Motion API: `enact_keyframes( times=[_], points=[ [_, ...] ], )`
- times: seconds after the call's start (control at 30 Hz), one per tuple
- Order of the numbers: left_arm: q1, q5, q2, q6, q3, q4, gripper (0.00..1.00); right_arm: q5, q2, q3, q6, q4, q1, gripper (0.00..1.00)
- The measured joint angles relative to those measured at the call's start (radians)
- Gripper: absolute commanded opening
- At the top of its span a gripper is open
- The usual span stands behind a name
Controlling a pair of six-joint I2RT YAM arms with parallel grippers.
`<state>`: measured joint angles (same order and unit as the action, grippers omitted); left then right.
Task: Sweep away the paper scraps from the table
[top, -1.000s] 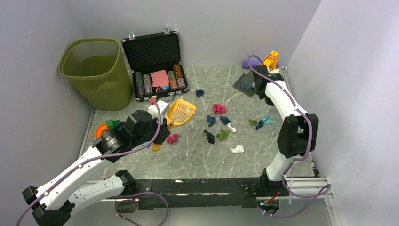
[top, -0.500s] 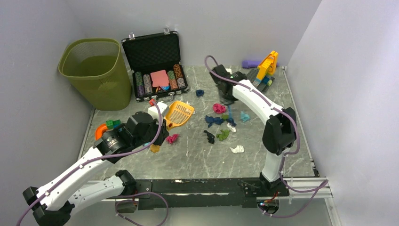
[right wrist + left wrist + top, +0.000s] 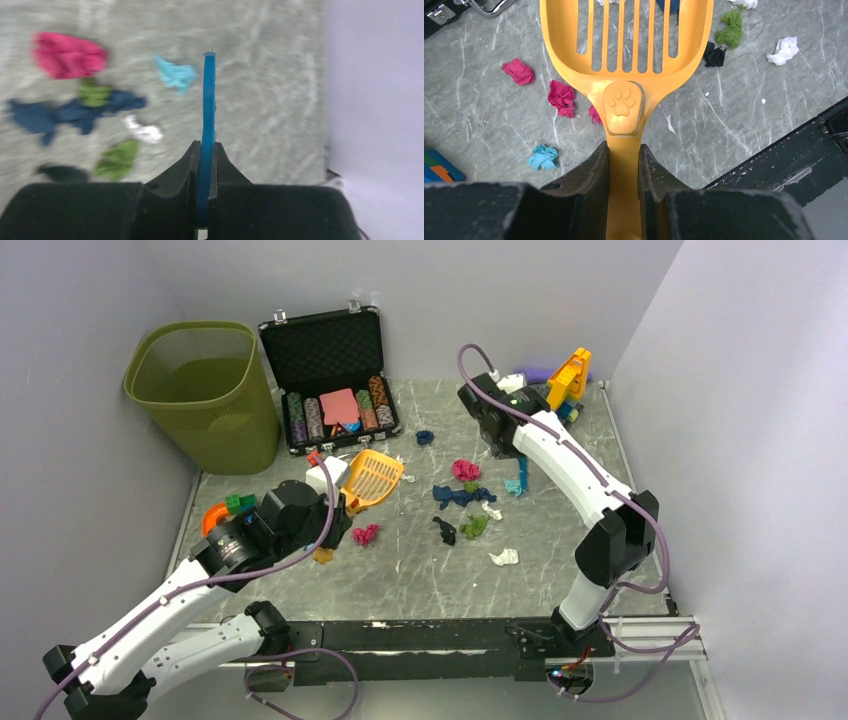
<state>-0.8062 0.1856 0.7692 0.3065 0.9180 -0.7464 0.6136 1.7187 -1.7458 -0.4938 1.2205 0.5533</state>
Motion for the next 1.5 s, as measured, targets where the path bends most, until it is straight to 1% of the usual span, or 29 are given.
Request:
enact_keyframes(
  times=[0.07, 0.17, 0.23, 0.3, 0.37, 0.43, 0.57, 0.67, 0.73, 0.8, 0.87, 0.93, 0.97, 1.0, 1.1, 1.2, 1.27, 1.4, 1.5],
  points=[
    [0.0, 0.005, -0.002, -0.003, 0.0, 0.0, 0.0, 0.086, -0.005, 0.046, -0.01, 0.043, -0.011, 0.0],
    [0.0, 0.015, -0.002, -0.006, -0.002, 0.001, 0.0, 0.193, 0.05, 0.085, -0.029, 0.086, -0.039, 0.0],
    [0.0, 0.022, -0.007, -0.006, -0.01, 0.001, 0.0, 0.23, 0.108, 0.096, -0.034, 0.088, -0.054, 0.0],
    [0.0, 0.027, -0.014, -0.006, -0.021, 0.0, 0.0, 0.233, 0.182, 0.097, -0.032, 0.079, -0.062, 0.0],
    [0.0, 0.036, -0.023, -0.006, -0.032, 0.0, 0.0, 0.187, 0.248, 0.097, -0.019, 0.043, -0.056, 0.0],
    [0.001, 0.049, -0.031, -0.007, -0.045, 0.001, 0.0, 0.096, 0.286, 0.097, 0.004, -0.016, -0.041, 0.0],
    [0.001, 0.066, -0.045, -0.01, -0.064, 0.0, 0.0, -0.126, 0.288, 0.078, 0.034, -0.118, -0.002, 0.0],
    [0.001, 0.074, -0.049, -0.01, -0.068, 0.001, 0.0, -0.294, 0.237, 0.059, 0.039, -0.194, 0.014, 0.0],
    [0.001, 0.075, -0.053, -0.01, -0.071, 0.001, 0.0, -0.367, 0.194, 0.055, 0.035, -0.224, 0.018, 0.0],
    [0.001, 0.075, -0.062, -0.01, -0.079, 0.002, 0.0, -0.414, 0.135, 0.054, 0.03, -0.236, 0.018, 0.0],
    [0.001, 0.075, -0.074, -0.01, -0.087, 0.002, 0.0, -0.423, 0.073, 0.056, 0.026, -0.235, 0.018, 0.0],
    [0.001, 0.075, -0.084, -0.01, -0.094, 0.002, 0.0, -0.402, -0.008, 0.072, 0.018, -0.229, 0.018, 0.0],
    [0.001, 0.075, -0.093, -0.011, -0.098, 0.002, 0.0, -0.344, -0.108, 0.103, 0.003, -0.183, 0.018, 0.0],
    [0.001, 0.075, -0.093, -0.011, -0.098, 0.002, 0.0, -0.344, -0.108, 0.103, 0.003, -0.183, 0.018, 0.0],
    [0.001, 0.075, -0.103, -0.016, -0.103, 0.009, 0.0, -0.192, -0.187, 0.154, -0.083, -0.074, 0.018, 0.0],
    [0.001, 0.074, -0.108, -0.017, -0.109, 0.013, 0.0, -0.068, -0.197, 0.204, -0.194, 0.069, 0.021, 0.0],
    [0.001, 0.074, -0.109, -0.017, -0.113, 0.017, 0.0, -0.022, -0.197, 0.27, -0.257, 0.126, 0.023, 0.0],
    [0.001, 0.074, -0.108, -0.017, -0.114, 0.027, 0.0, 0.012, -0.195, 0.41, -0.369, 0.205, 0.048, 0.0],
    [0.001, 0.074, -0.108, -0.017, -0.114, 0.027, 0.0, 0.014, -0.178, 0.462, -0.431, 0.235, 0.084, 0.0]
  ],
)
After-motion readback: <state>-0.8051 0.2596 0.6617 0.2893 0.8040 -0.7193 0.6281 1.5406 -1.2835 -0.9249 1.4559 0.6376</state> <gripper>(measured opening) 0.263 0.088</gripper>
